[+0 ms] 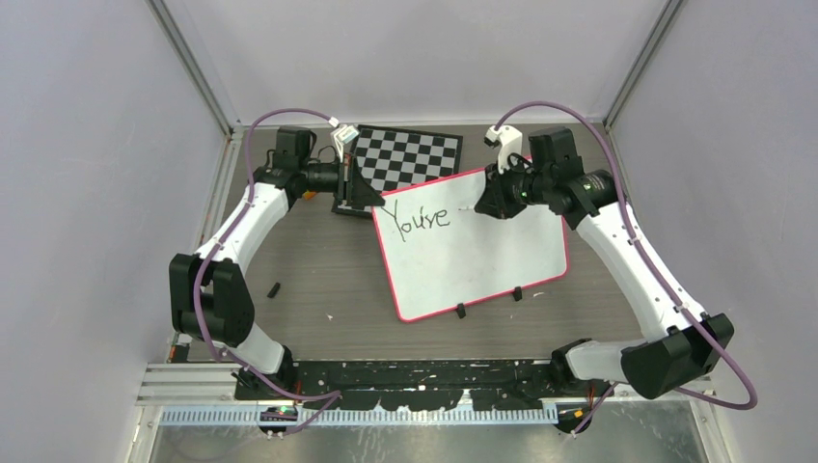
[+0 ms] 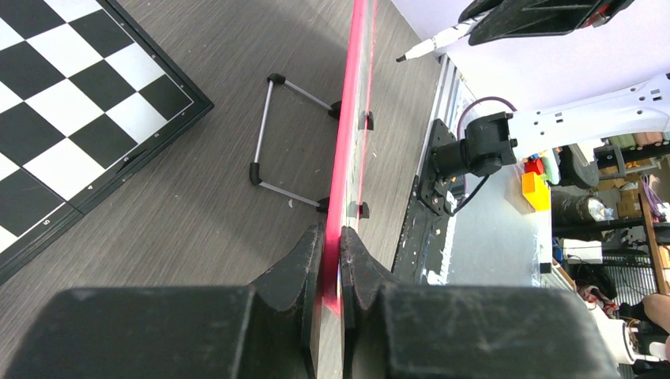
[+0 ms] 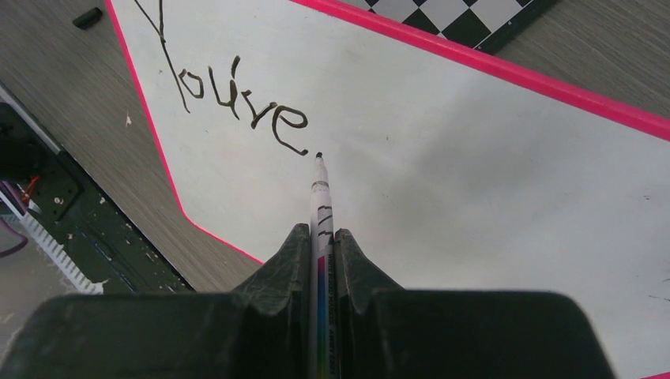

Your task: Write a sentence on the whiteboard

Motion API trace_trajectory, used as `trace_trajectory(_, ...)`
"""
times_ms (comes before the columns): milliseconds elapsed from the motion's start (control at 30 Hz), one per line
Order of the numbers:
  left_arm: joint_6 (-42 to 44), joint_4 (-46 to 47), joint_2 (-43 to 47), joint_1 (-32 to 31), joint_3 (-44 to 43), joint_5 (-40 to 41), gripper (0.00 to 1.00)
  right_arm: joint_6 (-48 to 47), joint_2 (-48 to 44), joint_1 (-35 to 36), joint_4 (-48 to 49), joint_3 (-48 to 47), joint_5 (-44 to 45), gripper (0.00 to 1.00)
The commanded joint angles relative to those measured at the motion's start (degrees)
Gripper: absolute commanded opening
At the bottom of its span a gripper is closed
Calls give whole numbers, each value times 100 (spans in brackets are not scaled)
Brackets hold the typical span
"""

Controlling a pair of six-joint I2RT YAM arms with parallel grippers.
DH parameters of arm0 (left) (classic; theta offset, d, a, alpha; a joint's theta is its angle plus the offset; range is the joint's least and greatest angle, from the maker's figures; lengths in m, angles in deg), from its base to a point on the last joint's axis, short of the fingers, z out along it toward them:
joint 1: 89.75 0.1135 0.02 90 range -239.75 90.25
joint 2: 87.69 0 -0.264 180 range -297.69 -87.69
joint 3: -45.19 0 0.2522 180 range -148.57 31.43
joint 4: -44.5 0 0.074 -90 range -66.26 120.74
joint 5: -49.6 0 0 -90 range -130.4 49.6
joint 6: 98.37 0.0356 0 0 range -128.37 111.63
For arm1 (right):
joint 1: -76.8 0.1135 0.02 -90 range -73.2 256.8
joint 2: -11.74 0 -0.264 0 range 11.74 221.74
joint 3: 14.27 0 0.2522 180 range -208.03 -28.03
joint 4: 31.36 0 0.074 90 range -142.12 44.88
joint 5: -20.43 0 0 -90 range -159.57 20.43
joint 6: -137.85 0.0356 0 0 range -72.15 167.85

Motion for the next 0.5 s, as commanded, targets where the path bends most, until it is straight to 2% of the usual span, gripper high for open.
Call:
trace_trajectory(0,72,-389,-108,-235,-25,122,0,76,9,-87,431,-114,-320,0)
trace_trajectory(467,76,-393,-143,-236,-48,114,0,185,135,-90,638,-31,-69,0)
